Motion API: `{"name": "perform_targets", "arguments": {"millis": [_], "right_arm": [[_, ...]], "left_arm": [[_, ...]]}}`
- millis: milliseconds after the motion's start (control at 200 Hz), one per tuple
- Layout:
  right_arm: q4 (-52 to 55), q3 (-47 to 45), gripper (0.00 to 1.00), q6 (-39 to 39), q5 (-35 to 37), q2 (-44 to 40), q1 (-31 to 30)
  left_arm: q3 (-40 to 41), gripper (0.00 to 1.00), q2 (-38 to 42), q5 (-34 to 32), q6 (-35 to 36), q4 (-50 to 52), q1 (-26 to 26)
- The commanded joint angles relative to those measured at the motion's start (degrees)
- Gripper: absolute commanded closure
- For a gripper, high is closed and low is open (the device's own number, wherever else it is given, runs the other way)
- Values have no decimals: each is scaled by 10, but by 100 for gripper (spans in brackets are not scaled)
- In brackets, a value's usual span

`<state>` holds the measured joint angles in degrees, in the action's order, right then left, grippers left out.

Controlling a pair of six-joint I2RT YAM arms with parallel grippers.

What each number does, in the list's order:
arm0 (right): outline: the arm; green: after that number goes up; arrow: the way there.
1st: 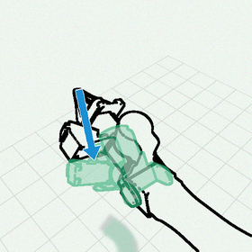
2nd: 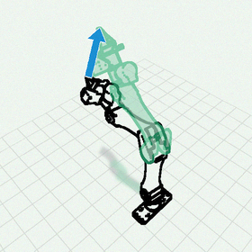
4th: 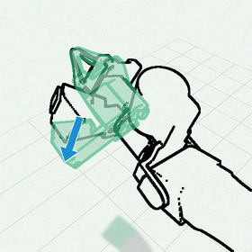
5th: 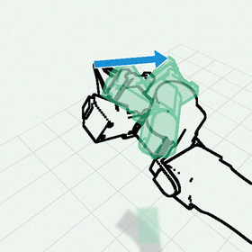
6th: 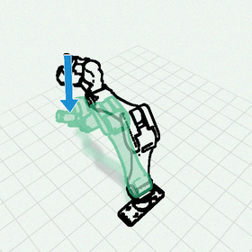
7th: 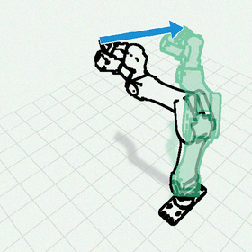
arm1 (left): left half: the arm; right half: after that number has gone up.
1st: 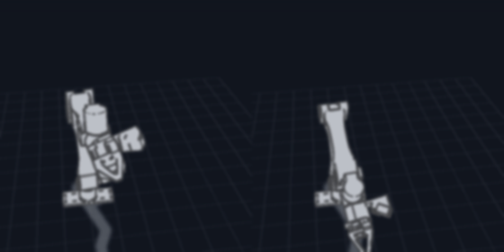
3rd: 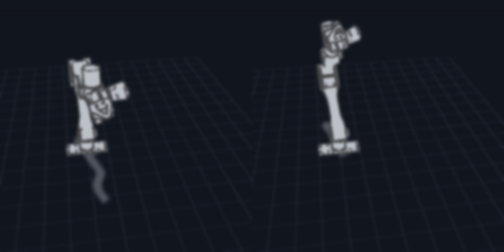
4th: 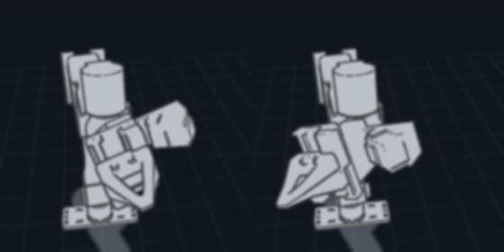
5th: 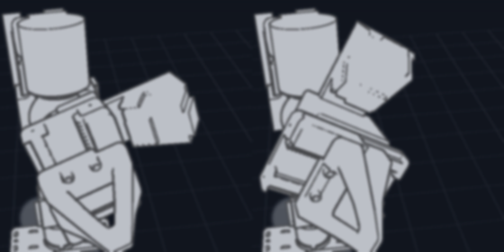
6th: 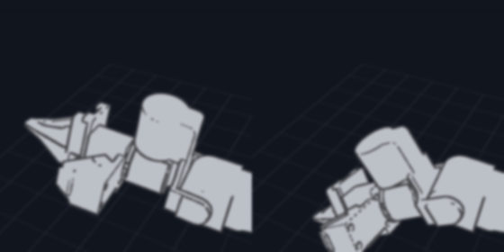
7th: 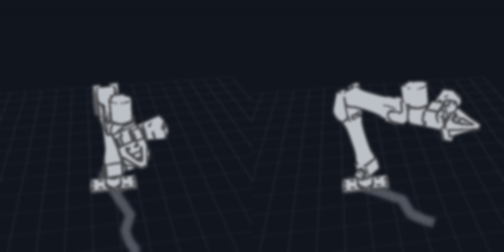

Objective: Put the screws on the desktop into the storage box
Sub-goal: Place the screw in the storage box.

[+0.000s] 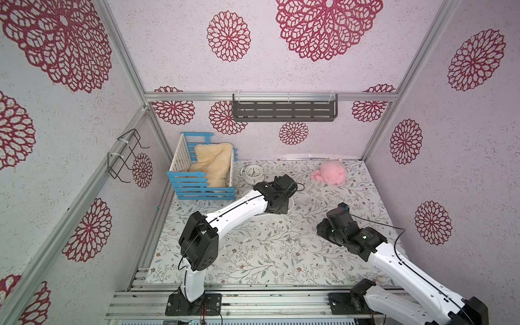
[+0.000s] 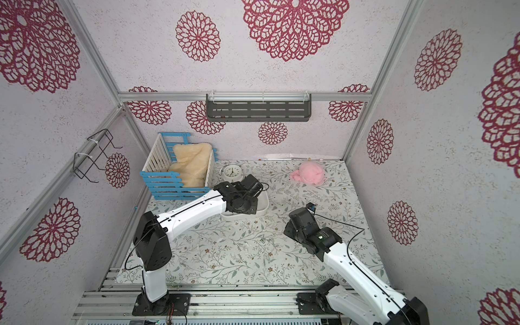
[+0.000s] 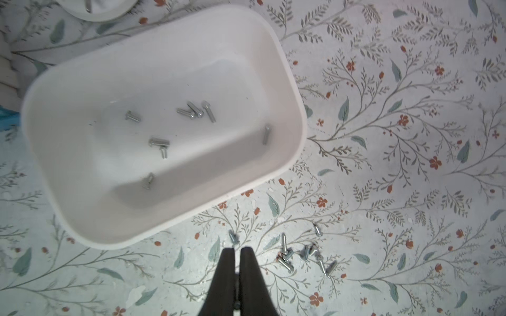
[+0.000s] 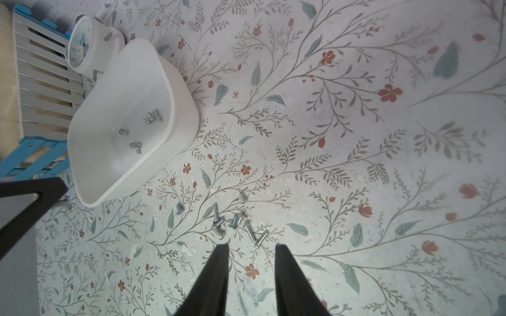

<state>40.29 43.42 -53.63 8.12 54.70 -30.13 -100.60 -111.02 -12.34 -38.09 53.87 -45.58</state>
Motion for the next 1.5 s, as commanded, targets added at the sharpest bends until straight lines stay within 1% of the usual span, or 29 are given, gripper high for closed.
{"name": "perform_targets", "arguments": {"millis": [0,170,185,300,645,871,1151,1366,1496], "right_arm": [[-11,18,68,-20,-19,-7,2],[-23,16,68,-26,-35,1,0],[-24,15,68,-27,-35,1,0],[-27,20,68,-26,-35,13,0],[-57,42,68,-20,-49,73,0],[-59,65,68,-3,-46,109,-1],[-80,78,67,11,-57,148,0],[-102,80,67,14,-67,170,0],[-110,88,67,18,-71,183,0]], "left_arm": [[-27,100,8,3,30,46,38],[-65,100,-9,22,53,62,85],[-68,100,-29,25,54,62,88],[-88,100,-59,39,64,64,111],[-148,100,-149,76,77,66,143],[-196,99,-215,102,75,70,145],[-228,99,-262,124,72,73,145],[-234,97,-271,115,80,88,146],[-236,93,-270,115,83,95,146]]}}
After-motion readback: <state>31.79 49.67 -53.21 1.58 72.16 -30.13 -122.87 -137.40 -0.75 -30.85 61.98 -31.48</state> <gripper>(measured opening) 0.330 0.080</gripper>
